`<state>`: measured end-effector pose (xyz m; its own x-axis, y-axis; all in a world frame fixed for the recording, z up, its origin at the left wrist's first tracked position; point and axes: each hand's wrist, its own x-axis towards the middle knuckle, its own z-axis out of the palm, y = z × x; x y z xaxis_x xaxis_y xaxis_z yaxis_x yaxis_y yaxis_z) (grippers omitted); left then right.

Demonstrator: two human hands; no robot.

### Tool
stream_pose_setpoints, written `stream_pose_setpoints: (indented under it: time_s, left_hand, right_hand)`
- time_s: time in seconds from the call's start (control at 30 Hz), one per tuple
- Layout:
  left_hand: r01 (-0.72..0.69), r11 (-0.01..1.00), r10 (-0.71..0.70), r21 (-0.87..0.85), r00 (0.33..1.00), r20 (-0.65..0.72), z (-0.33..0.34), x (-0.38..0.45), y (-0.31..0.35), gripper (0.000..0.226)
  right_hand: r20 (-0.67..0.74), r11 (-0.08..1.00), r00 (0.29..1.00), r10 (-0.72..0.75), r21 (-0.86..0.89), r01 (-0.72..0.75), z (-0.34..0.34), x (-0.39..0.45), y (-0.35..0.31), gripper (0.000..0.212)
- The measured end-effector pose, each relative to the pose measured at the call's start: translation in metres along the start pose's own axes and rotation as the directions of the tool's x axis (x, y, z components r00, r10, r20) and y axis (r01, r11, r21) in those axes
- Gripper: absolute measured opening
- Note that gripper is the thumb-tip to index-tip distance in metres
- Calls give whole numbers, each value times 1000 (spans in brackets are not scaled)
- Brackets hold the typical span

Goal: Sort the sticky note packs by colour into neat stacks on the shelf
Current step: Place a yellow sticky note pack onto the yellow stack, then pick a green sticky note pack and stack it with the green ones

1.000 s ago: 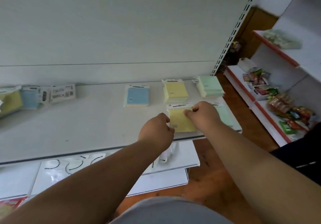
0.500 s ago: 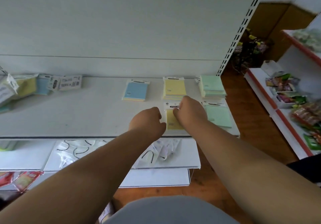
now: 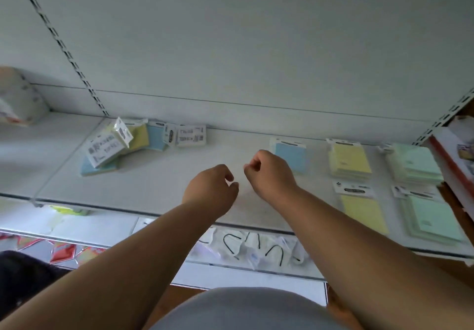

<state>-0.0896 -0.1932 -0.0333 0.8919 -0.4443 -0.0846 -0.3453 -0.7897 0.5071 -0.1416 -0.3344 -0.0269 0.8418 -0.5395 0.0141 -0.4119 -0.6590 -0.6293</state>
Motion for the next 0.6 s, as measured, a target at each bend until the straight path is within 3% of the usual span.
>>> stream_pose_setpoints:
  time_s: [0.17, 0.27, 0.33, 0.4, 0.47, 0.53, 0.6]
  left_hand:
    - [-4, 1000, 3, -2, 996, -89, -53, 37, -70, 24]
    - [-62, 998, 61, -23, 997, -49, -71, 54, -100, 37]
    - [-128, 991, 129, -39, 991, 25, -76, 69, -112, 51]
    - [-106, 990, 118, -97, 984, 133, -77, 85, -115, 63]
    - [-4, 977, 46, -211, 980, 194, -77, 97, -112, 66]
    - [61, 949, -3, -308, 982, 187, -76, 105, -112, 56]
    - [138, 861, -31, -490, 975, 221, -76, 107, -114, 46]
  right_hand:
    - [76, 993, 997, 13, 116, -21, 60, 34, -64, 14]
    - [91, 982, 988, 126, 126, -137, 85, 56, -92, 34]
    - [135, 941, 962, 237, 215, -262, 95, 68, -108, 30]
    - [194, 824, 916, 352, 399, -401, 101, 77, -117, 20]
    - [259, 630, 838, 480, 563, -535, 100, 83, -122, 14]
    - [345, 444, 761, 549, 651, -615, 96, 86, -124, 19]
    - [382, 384, 757, 530, 688, -616, 91, 87, -125, 22]
